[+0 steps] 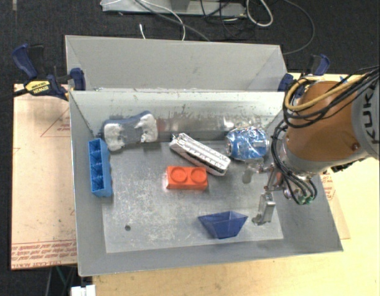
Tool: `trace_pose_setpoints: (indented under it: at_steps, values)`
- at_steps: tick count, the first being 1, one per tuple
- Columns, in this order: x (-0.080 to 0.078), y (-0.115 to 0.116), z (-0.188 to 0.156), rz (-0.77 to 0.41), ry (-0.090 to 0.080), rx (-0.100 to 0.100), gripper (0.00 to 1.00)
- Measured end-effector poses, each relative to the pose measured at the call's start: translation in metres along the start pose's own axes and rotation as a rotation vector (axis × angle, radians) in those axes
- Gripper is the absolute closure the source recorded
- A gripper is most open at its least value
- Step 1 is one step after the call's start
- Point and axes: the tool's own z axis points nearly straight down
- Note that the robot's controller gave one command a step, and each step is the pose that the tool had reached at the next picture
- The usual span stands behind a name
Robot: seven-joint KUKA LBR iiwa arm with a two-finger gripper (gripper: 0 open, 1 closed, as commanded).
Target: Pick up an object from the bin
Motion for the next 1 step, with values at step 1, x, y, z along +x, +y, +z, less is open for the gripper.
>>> trace_pose_setpoints:
  at_steps: [1]
  values:
    - [0.0, 0.0, 0.0, 0.0, 0.0, 0.0, 0.0]
